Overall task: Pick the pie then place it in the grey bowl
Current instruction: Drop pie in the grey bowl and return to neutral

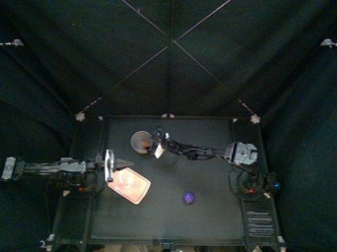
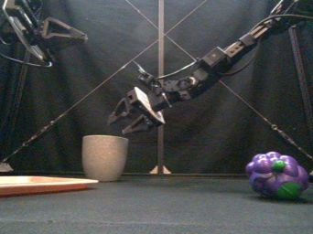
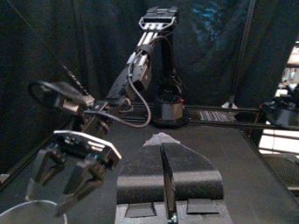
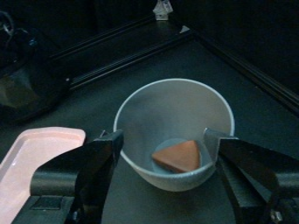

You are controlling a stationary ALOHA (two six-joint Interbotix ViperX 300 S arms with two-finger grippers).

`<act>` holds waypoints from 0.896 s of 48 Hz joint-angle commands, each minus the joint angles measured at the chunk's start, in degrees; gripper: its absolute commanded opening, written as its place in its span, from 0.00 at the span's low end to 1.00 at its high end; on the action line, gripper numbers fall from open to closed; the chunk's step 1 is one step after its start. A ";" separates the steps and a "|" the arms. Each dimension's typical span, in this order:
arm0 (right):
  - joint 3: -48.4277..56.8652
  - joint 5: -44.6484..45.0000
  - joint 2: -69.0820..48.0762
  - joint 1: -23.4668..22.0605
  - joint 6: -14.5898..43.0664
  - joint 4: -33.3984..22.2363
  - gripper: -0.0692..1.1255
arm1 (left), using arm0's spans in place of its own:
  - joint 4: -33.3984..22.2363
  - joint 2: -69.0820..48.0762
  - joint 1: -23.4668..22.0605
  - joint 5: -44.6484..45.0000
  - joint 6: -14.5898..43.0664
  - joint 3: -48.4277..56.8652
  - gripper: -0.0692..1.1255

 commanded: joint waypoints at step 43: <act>39.81 -8.17 -46.41 13.10 -0.18 -1.93 0.92 | -0.70 0.26 -0.35 -0.53 -0.09 0.97 0.06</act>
